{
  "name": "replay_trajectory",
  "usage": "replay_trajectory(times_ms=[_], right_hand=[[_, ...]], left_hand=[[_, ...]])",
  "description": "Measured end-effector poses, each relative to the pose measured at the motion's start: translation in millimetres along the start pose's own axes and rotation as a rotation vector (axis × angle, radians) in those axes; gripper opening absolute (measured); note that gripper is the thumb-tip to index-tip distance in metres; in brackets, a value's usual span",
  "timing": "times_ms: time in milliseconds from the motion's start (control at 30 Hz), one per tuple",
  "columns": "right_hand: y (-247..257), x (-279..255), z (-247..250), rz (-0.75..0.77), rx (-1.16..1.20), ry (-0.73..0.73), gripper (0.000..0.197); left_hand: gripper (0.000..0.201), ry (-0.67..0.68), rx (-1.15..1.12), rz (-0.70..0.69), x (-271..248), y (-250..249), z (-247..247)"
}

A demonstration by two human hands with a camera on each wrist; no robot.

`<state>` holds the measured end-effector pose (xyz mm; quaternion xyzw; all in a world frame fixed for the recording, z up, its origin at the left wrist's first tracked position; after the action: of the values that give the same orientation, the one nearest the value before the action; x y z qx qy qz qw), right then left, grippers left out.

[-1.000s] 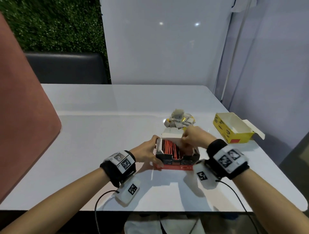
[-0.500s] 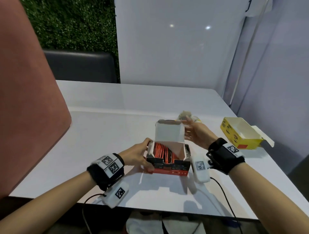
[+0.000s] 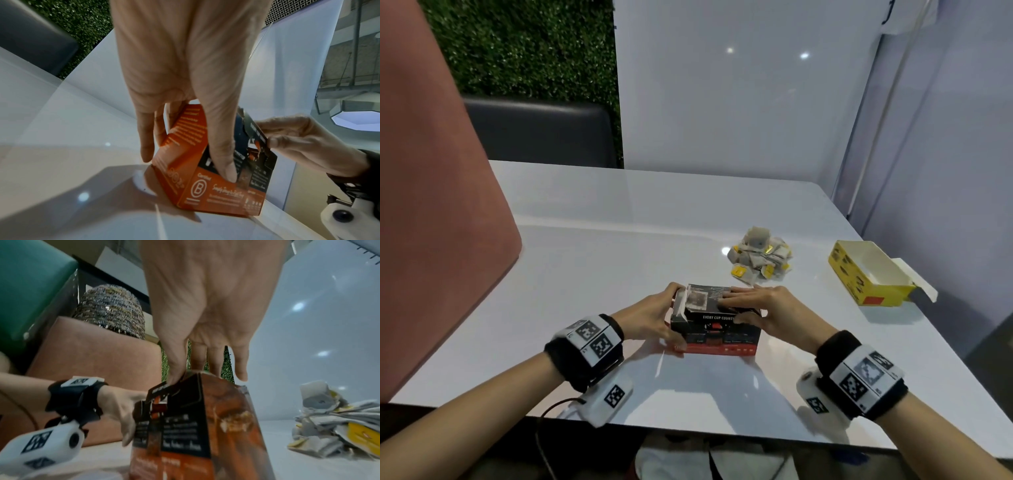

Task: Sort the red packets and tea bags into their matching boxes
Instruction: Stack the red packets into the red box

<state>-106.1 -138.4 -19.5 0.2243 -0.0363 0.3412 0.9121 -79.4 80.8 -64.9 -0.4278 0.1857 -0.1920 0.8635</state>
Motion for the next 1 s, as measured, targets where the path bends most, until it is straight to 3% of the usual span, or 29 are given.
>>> replay_trajectory(times_ms=[100, 300, 467, 533, 633, 700, 867, 1000], right_hand=[[-1, 0, 5, -0.002, 0.048, -0.064, 0.032], [-6, 0, -5, 0.024, -0.038, -0.04, 0.03], [-7, -5, -12, 0.064, -0.138, -0.038, 0.027], [-7, -6, -13, 0.067, -0.144, -0.044, 0.028], [-6, -6, -13, 0.089, -0.154, -0.06, 0.028], [-6, -4, -14, 0.07, -0.15, -0.035, 0.029], [-16, 2, -6, -0.024, -0.044, -0.033, 0.037], [-56, 26, 18, -0.251, -0.029, -0.028, 0.069]], left_hand=[[0.084, 0.003, 0.008, 0.004, 0, -2, 0], [0.087, 0.006, -0.012, -0.002, 1, -1, -1], [0.123, 0.008, 0.047, -0.037, 0, -3, -2], [0.114, -0.036, 0.157, -0.102, -2, -10, -5], [0.079, -0.035, 0.395, -0.169, -4, -17, -9], [0.066, -0.041, 0.476, -0.186, -2, -15, -9], [0.068, -0.067, 0.454, -0.179, 3, -1, 18], [0.066, -0.122, 0.473, -0.053, 11, 19, 60]])
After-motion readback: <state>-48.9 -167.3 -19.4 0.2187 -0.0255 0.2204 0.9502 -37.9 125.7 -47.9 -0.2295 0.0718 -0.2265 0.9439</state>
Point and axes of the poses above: each hand's wrist, its own x-axis towards the middle knuckle, its own z-axis out of the back of the hand, y = z × x, the point moved 3 cm from there along x, towards the middle knuckle, and after that the axes turned 4 degrees about -x, right-handed, at the moved point
